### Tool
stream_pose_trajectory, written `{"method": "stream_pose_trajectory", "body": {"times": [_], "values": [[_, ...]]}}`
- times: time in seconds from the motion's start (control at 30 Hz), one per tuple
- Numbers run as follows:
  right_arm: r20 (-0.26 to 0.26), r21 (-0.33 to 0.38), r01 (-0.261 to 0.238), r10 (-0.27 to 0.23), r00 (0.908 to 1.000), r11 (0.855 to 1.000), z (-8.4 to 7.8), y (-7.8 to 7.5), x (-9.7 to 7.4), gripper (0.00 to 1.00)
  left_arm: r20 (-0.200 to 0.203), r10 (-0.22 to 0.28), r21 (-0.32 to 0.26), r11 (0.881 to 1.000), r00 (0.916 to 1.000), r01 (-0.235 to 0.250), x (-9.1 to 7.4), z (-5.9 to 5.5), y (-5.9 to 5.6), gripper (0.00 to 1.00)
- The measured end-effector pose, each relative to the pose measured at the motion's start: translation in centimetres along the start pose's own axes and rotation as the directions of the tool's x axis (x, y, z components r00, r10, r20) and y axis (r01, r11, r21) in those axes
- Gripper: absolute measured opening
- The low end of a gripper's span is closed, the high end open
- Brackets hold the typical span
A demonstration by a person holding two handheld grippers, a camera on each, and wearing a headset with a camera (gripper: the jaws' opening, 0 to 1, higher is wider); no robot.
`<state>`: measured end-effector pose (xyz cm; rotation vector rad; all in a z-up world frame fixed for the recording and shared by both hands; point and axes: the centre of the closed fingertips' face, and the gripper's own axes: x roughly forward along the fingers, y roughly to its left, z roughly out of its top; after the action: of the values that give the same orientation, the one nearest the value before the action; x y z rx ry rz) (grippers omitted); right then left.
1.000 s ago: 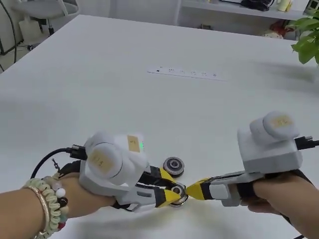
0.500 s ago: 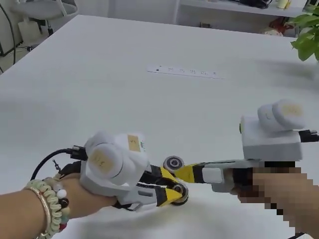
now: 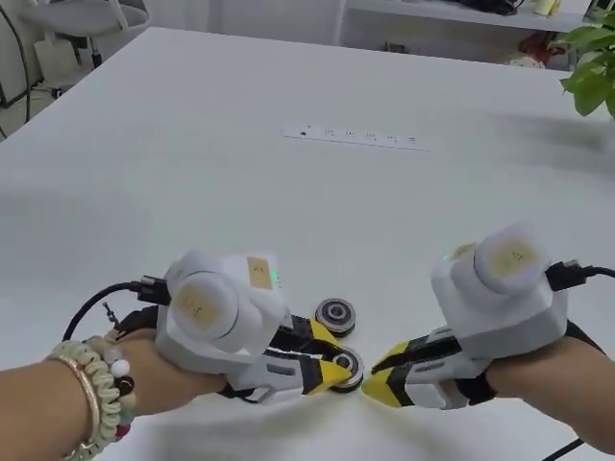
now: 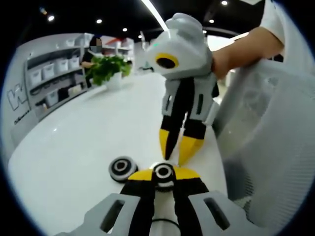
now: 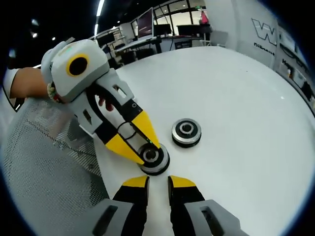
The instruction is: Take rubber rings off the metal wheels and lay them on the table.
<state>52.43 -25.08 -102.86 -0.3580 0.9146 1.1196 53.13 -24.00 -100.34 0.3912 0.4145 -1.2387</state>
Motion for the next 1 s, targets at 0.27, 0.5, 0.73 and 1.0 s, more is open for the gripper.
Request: {"method": "stream_pose_trajectory", "body": {"times": [0.27, 0.5, 0.73, 1.0], "values": [[0.043, -0.017, -0.008, 0.009, 0.9990, 1.000, 0.7, 0.2, 0.3, 0.20, 0.001, -0.002, 0.000, 1.000, 1.0000, 0.002, 0.0, 0.0, 0.0, 0.14], [0.072, -0.015, -0.029, 0.030, 0.9970, 0.999, 1.1, 0.7, 0.5, 0.23, 0.001, -0.001, -0.002, 1.000, 1.0000, 0.001, 0.0, 0.0, 0.1, 0.14], [0.049, -0.024, -0.026, 0.027, 0.9984, 0.999, 0.5, 0.4, 0.2, 0.13, 0.000, 0.004, -0.003, 1.000, 1.0000, -0.004, -0.1, 0.0, 0.2, 0.14], [0.056, -0.004, -0.010, 0.010, 0.9984, 1.000, 0.7, 0.0, 0.2, 0.00, 0.001, 0.015, -0.014, 1.000, 0.9999, -0.015, -0.2, -0.1, 0.4, 0.14]]}}
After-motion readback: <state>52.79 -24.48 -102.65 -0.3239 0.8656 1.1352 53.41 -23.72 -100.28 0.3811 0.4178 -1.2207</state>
